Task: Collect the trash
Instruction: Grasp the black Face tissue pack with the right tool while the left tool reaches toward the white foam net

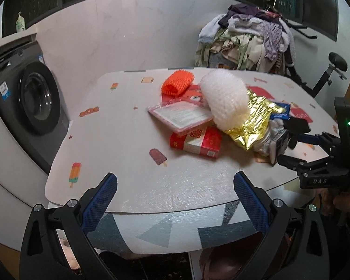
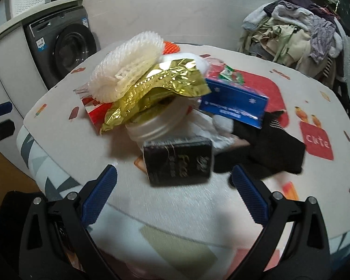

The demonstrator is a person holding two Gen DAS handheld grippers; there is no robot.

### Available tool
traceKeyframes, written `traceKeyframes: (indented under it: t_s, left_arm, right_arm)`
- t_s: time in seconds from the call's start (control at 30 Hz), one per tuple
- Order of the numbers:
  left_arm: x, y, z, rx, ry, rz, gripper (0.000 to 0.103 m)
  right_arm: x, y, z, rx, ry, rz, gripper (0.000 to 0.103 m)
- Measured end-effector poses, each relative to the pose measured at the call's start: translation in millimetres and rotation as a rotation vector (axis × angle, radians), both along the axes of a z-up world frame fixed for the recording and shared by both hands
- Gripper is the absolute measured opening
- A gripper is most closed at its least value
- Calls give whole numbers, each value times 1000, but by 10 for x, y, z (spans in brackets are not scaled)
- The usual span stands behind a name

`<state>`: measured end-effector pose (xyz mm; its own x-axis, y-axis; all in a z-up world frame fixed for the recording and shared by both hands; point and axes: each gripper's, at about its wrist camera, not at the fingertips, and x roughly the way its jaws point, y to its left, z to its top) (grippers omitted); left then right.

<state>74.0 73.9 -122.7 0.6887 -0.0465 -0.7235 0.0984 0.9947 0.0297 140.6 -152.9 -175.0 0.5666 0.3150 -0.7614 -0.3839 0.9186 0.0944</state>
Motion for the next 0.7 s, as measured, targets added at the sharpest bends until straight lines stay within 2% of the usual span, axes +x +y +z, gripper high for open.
traceKeyframes:
  t_s: [0.13,0.2,0.3,0.4,0.53,0.7]
  left_arm:
    - [69,29,-51,-24,8,1,98]
    - [86,32,-53,-41,8,-5,98]
    - [129,18,-38,-78,-4,-20,97]
    - [175,-14,8,-122,-24,-40,97]
    - [347,-134,85,-160,-14,-77,89]
    - [728,-292,204,-221,-21,-108,83]
  right_arm:
    - [122,43,-95,9,11,-2,93]
    - [166,34,-142,12,21,-4,77]
    - [186,-22,-169,52,36,-7,67]
    - [144,-118,-113,106,24,-14,66]
    - [57,-269,-4,147,-6,-44,66]
    - [-27,-439,111,141,-44,-88,66]
